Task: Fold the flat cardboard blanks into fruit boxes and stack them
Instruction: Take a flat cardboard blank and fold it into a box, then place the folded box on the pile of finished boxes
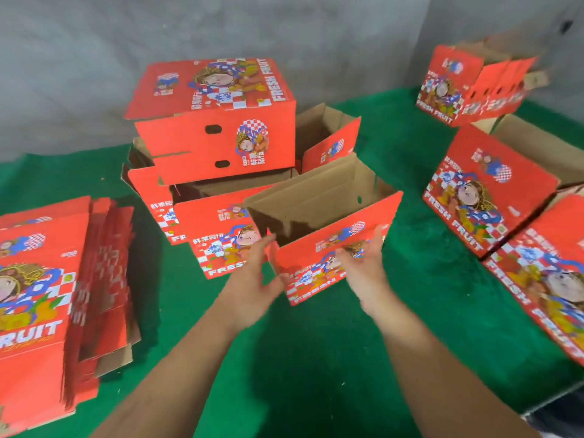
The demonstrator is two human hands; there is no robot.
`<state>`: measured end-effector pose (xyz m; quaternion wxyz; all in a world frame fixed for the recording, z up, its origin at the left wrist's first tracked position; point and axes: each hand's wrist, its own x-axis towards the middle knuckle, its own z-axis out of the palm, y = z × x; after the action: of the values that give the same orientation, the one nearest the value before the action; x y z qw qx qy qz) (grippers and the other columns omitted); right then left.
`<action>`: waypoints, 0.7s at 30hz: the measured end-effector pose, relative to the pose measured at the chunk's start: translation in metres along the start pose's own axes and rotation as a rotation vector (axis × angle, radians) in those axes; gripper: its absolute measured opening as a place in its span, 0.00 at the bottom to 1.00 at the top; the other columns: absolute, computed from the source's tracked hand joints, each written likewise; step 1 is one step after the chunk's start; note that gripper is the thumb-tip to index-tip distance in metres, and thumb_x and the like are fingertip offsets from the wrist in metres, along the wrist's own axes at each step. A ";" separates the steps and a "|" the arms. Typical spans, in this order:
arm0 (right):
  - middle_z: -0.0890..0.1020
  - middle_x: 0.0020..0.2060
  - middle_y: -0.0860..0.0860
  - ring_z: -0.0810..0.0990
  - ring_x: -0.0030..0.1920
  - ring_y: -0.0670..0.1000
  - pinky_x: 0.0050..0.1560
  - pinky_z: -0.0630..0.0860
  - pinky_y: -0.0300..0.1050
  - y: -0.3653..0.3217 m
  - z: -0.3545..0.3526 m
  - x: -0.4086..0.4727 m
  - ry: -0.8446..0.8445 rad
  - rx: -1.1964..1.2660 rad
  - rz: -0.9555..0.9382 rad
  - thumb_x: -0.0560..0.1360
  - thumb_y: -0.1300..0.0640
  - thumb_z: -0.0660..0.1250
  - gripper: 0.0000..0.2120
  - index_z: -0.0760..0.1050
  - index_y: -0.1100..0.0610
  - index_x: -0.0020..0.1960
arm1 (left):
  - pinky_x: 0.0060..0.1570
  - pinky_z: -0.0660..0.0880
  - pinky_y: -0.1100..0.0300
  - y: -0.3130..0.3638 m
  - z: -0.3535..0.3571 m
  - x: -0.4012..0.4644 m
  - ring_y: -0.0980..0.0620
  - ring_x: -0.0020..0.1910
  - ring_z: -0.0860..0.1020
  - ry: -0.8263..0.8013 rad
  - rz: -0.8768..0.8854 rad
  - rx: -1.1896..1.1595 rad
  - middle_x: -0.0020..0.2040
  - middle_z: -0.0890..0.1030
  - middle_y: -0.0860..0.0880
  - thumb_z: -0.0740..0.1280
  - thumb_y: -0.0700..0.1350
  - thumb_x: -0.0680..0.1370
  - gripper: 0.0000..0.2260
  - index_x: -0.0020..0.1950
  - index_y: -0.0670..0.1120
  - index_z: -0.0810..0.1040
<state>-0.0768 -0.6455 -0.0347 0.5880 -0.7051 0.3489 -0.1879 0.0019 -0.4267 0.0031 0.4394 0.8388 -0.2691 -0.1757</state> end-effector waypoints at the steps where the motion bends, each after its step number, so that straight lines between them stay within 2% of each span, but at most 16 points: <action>1: 0.65 0.77 0.52 0.70 0.68 0.41 0.70 0.65 0.30 0.007 0.020 -0.009 -0.093 0.038 -0.014 0.72 0.59 0.74 0.51 0.44 0.51 0.84 | 0.67 0.75 0.46 0.006 0.008 0.004 0.44 0.65 0.78 -0.074 -0.002 -0.047 0.69 0.77 0.50 0.72 0.48 0.77 0.32 0.78 0.59 0.62; 2: 0.62 0.78 0.53 0.68 0.71 0.41 0.73 0.63 0.32 0.015 0.037 -0.019 -0.153 0.064 -0.015 0.68 0.54 0.74 0.56 0.41 0.52 0.84 | 0.64 0.77 0.45 0.010 0.016 0.008 0.45 0.62 0.81 -0.115 -0.001 -0.066 0.66 0.79 0.52 0.70 0.49 0.76 0.30 0.76 0.63 0.64; 4: 0.59 0.80 0.56 0.66 0.77 0.49 0.77 0.64 0.47 0.028 0.058 -0.039 -0.236 0.087 -0.007 0.63 0.46 0.74 0.60 0.38 0.50 0.82 | 0.61 0.77 0.57 0.015 0.031 0.015 0.58 0.56 0.82 -0.168 0.010 -0.088 0.59 0.81 0.65 0.67 0.51 0.76 0.26 0.67 0.77 0.66; 5: 0.63 0.78 0.56 0.70 0.76 0.51 0.75 0.69 0.49 0.032 0.063 -0.044 -0.250 0.111 -0.012 0.62 0.46 0.74 0.58 0.40 0.47 0.80 | 0.58 0.74 0.67 0.018 0.035 0.015 0.67 0.54 0.80 -0.204 0.017 -0.109 0.56 0.80 0.72 0.66 0.53 0.77 0.25 0.62 0.83 0.64; 6: 0.70 0.74 0.54 0.76 0.70 0.49 0.68 0.75 0.46 0.039 0.063 -0.045 -0.220 0.142 -0.010 0.63 0.48 0.75 0.55 0.43 0.45 0.79 | 0.55 0.71 0.75 0.019 0.038 0.016 0.73 0.54 0.78 -0.223 0.029 -0.119 0.55 0.78 0.77 0.64 0.53 0.78 0.25 0.59 0.86 0.62; 8: 0.79 0.62 0.49 0.83 0.58 0.47 0.53 0.80 0.41 0.043 0.063 -0.030 -0.158 0.201 0.062 0.68 0.54 0.75 0.47 0.51 0.48 0.77 | 0.52 0.67 0.81 0.019 0.040 0.016 0.77 0.56 0.75 -0.220 0.019 -0.153 0.55 0.75 0.81 0.63 0.52 0.81 0.22 0.59 0.83 0.65; 9: 0.81 0.59 0.49 0.83 0.57 0.50 0.52 0.80 0.43 0.036 0.063 -0.021 -0.181 0.249 0.124 0.71 0.53 0.74 0.40 0.57 0.52 0.77 | 0.53 0.67 0.80 0.018 0.041 0.016 0.77 0.57 0.74 -0.203 0.009 -0.166 0.56 0.75 0.81 0.63 0.52 0.81 0.20 0.62 0.80 0.66; 10: 0.82 0.59 0.51 0.82 0.60 0.54 0.55 0.80 0.46 0.032 0.066 -0.012 -0.221 0.297 0.159 0.76 0.48 0.71 0.32 0.64 0.54 0.75 | 0.56 0.68 0.78 0.015 0.043 0.018 0.76 0.59 0.74 -0.190 -0.011 -0.181 0.58 0.75 0.79 0.63 0.52 0.82 0.19 0.65 0.75 0.66; 11: 0.83 0.60 0.54 0.81 0.62 0.56 0.61 0.78 0.50 0.025 0.068 -0.004 -0.210 0.333 0.233 0.79 0.40 0.65 0.29 0.69 0.56 0.74 | 0.61 0.69 0.74 0.011 0.046 0.021 0.72 0.62 0.74 -0.176 -0.032 -0.204 0.62 0.76 0.74 0.64 0.52 0.83 0.20 0.71 0.70 0.66; 12: 0.83 0.62 0.56 0.81 0.62 0.57 0.66 0.76 0.54 0.019 0.069 0.002 -0.153 0.302 0.303 0.81 0.36 0.60 0.30 0.70 0.56 0.74 | 0.65 0.69 0.71 0.008 0.047 0.023 0.68 0.65 0.74 -0.156 -0.057 -0.214 0.66 0.77 0.68 0.64 0.52 0.83 0.21 0.75 0.64 0.66; 13: 0.82 0.63 0.58 0.81 0.62 0.58 0.68 0.75 0.57 0.011 0.069 0.004 -0.087 0.261 0.315 0.81 0.37 0.61 0.30 0.66 0.54 0.77 | 0.66 0.68 0.71 0.007 0.047 0.025 0.68 0.65 0.74 -0.138 -0.082 -0.215 0.67 0.78 0.65 0.64 0.51 0.84 0.19 0.76 0.60 0.68; 15: 0.80 0.64 0.62 0.81 0.62 0.62 0.66 0.75 0.63 0.008 0.066 0.015 0.090 0.270 0.323 0.82 0.48 0.65 0.32 0.55 0.50 0.80 | 0.56 0.67 0.79 -0.001 0.049 0.026 0.77 0.57 0.75 -0.130 -0.106 -0.232 0.58 0.79 0.73 0.62 0.51 0.85 0.11 0.67 0.63 0.73; 16: 0.79 0.65 0.63 0.81 0.61 0.63 0.66 0.76 0.64 0.008 0.058 0.023 0.147 0.248 0.318 0.83 0.51 0.65 0.31 0.54 0.49 0.80 | 0.53 0.67 0.81 -0.004 0.049 0.026 0.79 0.54 0.74 -0.139 -0.125 -0.242 0.53 0.78 0.79 0.62 0.52 0.85 0.09 0.62 0.66 0.72; 17: 0.80 0.64 0.63 0.82 0.59 0.62 0.65 0.77 0.63 0.005 0.053 0.029 0.161 0.318 0.319 0.83 0.54 0.65 0.29 0.56 0.49 0.79 | 0.53 0.68 0.79 -0.005 0.049 0.024 0.78 0.54 0.75 -0.144 -0.160 -0.254 0.51 0.77 0.80 0.61 0.54 0.85 0.08 0.62 0.67 0.71; 19: 0.81 0.63 0.62 0.84 0.53 0.57 0.60 0.81 0.58 0.004 0.048 0.034 0.113 0.472 0.345 0.81 0.58 0.67 0.25 0.61 0.48 0.75 | 0.63 0.72 0.66 -0.010 0.049 0.023 0.65 0.60 0.79 -0.111 -0.222 -0.294 0.57 0.79 0.71 0.61 0.57 0.84 0.15 0.71 0.62 0.71; 21: 0.80 0.66 0.54 0.83 0.59 0.52 0.63 0.79 0.56 0.002 0.054 0.020 0.011 0.435 0.324 0.80 0.57 0.68 0.30 0.60 0.46 0.78 | 0.72 0.70 0.52 -0.012 0.049 0.024 0.52 0.65 0.78 -0.035 -0.277 -0.346 0.65 0.78 0.58 0.62 0.56 0.84 0.19 0.74 0.53 0.71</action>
<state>-0.0277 -0.6223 -0.0520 0.7462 -0.4960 0.4120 -0.1657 -0.0013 -0.4675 -0.0353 0.5436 0.7769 -0.1248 -0.2922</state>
